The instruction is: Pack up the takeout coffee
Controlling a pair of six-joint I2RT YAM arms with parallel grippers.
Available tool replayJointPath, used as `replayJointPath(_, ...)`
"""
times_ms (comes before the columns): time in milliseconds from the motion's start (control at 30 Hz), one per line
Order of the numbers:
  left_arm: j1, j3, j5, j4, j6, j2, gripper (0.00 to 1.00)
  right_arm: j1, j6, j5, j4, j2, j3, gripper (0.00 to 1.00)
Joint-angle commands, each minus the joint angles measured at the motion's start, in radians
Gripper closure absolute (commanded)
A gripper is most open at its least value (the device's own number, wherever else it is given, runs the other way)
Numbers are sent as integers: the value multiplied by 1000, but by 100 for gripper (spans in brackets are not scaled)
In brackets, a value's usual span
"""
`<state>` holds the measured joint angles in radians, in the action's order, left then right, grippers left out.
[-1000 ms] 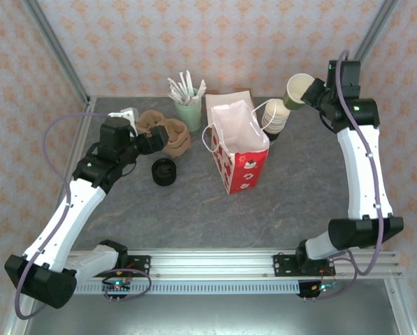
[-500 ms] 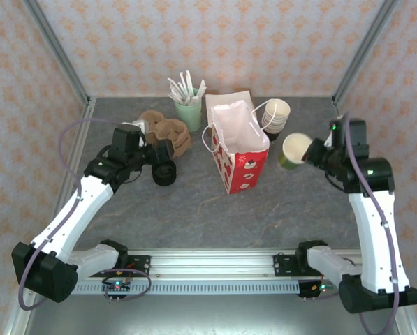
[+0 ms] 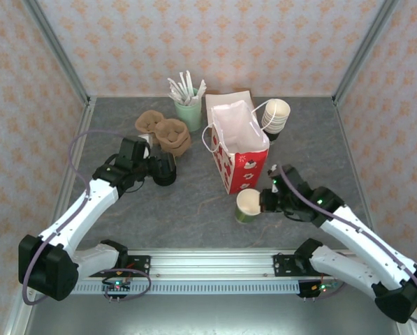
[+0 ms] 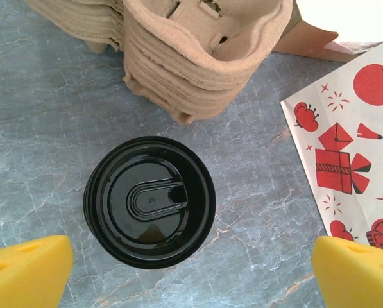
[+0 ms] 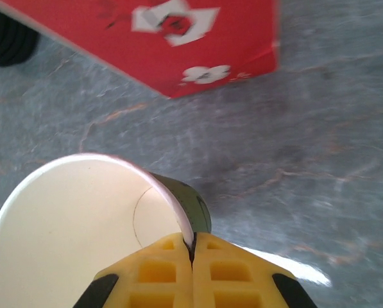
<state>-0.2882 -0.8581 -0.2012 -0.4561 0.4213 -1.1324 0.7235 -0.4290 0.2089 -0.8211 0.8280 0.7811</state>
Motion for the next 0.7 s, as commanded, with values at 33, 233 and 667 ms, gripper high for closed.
replayJointPath(33, -2, 33, 51, 22, 23, 12, 4, 148, -58, -84, 318, 0, -79, 98)
replayJointPath(233, 0, 38, 100, -3, 65, -6, 4, 265, -61, -143, 476, 146, -67, 98)
replayJointPath(667, 68, 55, 105, -28, 99, -70, 38, 344, -115, -293, 562, 440, 81, 97)
